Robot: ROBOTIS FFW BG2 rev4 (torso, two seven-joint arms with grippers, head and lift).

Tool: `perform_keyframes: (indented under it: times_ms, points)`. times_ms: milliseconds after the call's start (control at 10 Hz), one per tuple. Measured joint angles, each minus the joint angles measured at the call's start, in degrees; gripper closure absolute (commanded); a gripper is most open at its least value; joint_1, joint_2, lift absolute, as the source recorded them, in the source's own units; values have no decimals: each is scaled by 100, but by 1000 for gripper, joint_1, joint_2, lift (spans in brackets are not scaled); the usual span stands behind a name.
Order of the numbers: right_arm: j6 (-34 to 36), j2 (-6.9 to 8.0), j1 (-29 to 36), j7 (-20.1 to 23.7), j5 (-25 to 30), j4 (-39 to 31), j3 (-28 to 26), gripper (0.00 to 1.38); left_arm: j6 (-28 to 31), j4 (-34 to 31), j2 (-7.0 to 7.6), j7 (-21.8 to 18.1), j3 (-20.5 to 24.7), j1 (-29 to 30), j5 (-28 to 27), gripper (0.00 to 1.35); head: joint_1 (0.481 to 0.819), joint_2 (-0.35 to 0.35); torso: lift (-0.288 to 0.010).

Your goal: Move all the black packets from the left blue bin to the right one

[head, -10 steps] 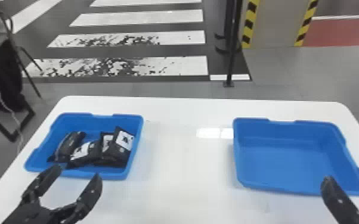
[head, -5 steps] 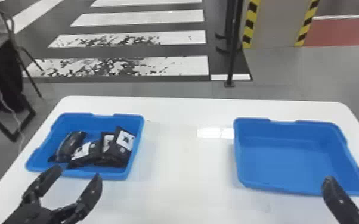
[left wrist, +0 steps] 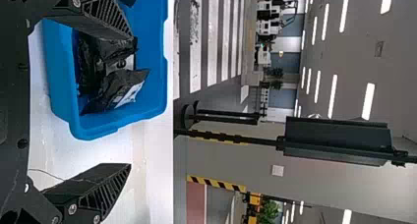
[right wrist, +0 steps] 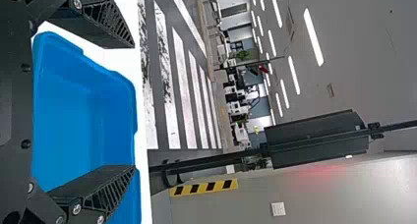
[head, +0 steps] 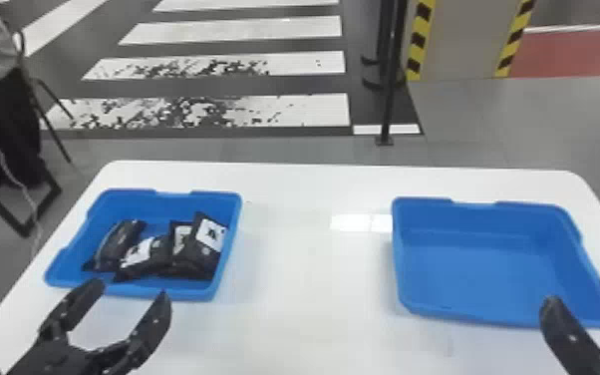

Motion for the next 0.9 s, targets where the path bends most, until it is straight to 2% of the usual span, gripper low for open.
perform_keyframes:
  times_ms: [300,900]
  points:
    - [-2,6,0,0,-35,0,0,159,555,0,0,105,107,-232,-59,156,695,119,-150]
    - [-2,7,0,0,-77,28,0,160,2618,131,32,267,105,-1672,-437,156,695,130,-150]
